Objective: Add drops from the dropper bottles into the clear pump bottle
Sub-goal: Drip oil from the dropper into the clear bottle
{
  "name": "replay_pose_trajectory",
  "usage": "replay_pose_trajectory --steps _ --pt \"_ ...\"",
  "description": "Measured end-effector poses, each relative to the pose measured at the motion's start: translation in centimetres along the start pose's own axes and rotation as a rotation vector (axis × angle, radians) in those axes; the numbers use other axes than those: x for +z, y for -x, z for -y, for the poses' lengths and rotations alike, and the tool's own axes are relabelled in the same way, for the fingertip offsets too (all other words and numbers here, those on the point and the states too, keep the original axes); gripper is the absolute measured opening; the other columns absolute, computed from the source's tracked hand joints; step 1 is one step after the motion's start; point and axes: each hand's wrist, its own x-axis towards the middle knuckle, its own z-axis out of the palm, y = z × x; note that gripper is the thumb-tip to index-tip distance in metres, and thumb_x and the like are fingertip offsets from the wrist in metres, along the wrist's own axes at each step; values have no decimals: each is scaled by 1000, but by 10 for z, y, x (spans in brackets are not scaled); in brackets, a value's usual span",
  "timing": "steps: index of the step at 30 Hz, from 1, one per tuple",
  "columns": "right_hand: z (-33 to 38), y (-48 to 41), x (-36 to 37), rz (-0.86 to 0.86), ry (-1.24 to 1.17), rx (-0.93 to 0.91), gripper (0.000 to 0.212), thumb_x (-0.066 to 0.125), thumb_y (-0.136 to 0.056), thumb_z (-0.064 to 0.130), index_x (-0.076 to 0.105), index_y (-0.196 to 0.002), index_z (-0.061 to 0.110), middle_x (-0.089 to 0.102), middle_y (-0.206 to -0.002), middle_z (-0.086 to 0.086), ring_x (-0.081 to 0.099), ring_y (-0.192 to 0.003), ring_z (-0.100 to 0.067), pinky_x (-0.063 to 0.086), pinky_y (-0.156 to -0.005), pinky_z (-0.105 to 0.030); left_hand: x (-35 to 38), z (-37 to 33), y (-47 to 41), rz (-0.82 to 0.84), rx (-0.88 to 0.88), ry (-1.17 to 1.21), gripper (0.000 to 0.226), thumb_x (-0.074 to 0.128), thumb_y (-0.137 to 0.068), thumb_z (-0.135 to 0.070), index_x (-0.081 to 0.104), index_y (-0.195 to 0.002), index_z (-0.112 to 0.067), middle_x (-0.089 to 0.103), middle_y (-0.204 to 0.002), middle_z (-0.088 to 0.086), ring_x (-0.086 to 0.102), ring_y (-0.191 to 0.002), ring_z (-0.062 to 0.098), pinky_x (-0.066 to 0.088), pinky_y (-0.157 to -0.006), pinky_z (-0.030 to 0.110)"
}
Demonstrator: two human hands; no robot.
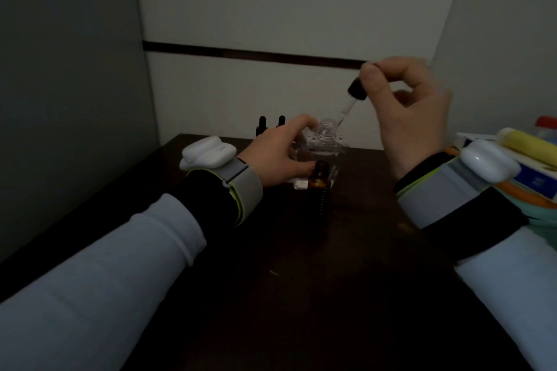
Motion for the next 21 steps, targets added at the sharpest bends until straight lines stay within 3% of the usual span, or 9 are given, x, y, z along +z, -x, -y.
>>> replay_pose_trajectory --steps 4,9,15,21 --pt "-1 0 2 -52 2 -14 6 61 -84 37 57 -80 39 56 -89 16 56 -91 -10 39 -68 -16 0 1 -1 2 5 20 51 71 -81 -23 44 -124 -26 59 -108 5 67 -88 25 54 -83 46" --pt "1 1 7 -28 -21 -36 9 62 -84 34 58 -80 40 56 -88 17 56 -90 -11 39 -68 -18 1 2 -1 4 -2 25 52 72 -80 -23 44 -124 -27 59 -107 4 67 -87 24 54 -83 46" --pt "-13 12 15 155 146 -2 13 64 -79 38 56 -71 44 57 -84 22 57 -101 -18 41 -72 -22 0 -1 1 6 -10 38 53 71 -81 -24 43 -125 -27 57 -106 4 67 -87 24 54 -84 46" --pt "-16 12 13 155 133 31 16 65 -79 36 55 -69 42 58 -81 21 57 -99 -15 37 -72 -19 0 -2 1 8 -12 36 53 71 -79 -28 43 -125 -27 57 -107 5 66 -89 25 54 -84 47"
